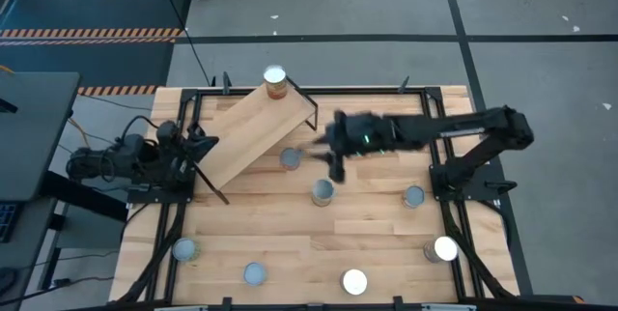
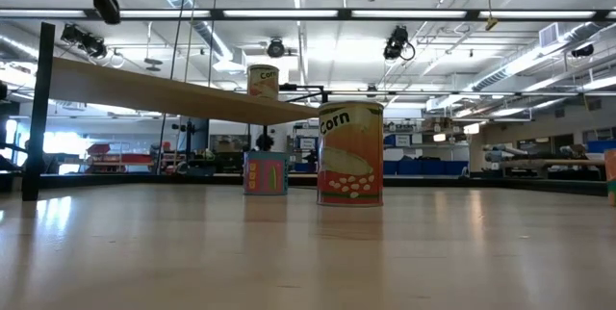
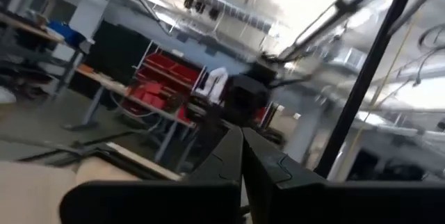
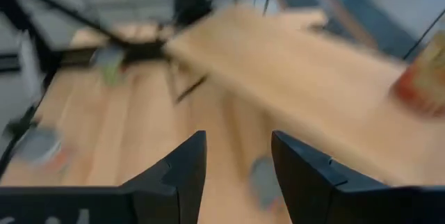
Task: Pick and place cans onto a shelf
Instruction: Put the large canned corn on the shelf
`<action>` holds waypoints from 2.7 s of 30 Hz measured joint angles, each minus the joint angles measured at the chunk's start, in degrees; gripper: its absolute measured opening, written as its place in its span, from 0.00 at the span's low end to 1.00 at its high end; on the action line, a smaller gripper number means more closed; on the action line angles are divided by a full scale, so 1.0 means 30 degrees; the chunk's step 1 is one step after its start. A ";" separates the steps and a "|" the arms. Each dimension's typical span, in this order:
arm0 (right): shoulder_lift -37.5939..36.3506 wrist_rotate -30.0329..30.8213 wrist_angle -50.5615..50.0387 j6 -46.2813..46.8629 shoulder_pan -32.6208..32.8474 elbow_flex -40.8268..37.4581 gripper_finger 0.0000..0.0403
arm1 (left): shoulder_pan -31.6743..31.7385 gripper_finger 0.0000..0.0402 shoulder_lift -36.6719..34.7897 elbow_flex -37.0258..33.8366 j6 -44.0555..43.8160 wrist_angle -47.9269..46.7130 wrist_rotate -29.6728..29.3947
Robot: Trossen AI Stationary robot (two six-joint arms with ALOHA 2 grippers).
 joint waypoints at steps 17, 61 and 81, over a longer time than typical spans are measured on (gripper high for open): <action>0.3024 0.2253 -0.4640 0.2113 0.3721 0.0000 0.79 | -0.0007 0.15 0.7128 1.1464 0.0620 -1.8283 0.1406; 0.5958 -0.3242 -0.4010 0.0303 0.1416 -0.0293 0.99 | -0.0007 0.26 1.2013 1.7863 -0.0860 -2.7113 0.2807; 0.6712 -0.2981 -0.2405 -0.3578 0.1303 -0.1431 0.82 | -0.0007 0.26 1.2017 1.7863 -0.0382 -2.7080 0.2807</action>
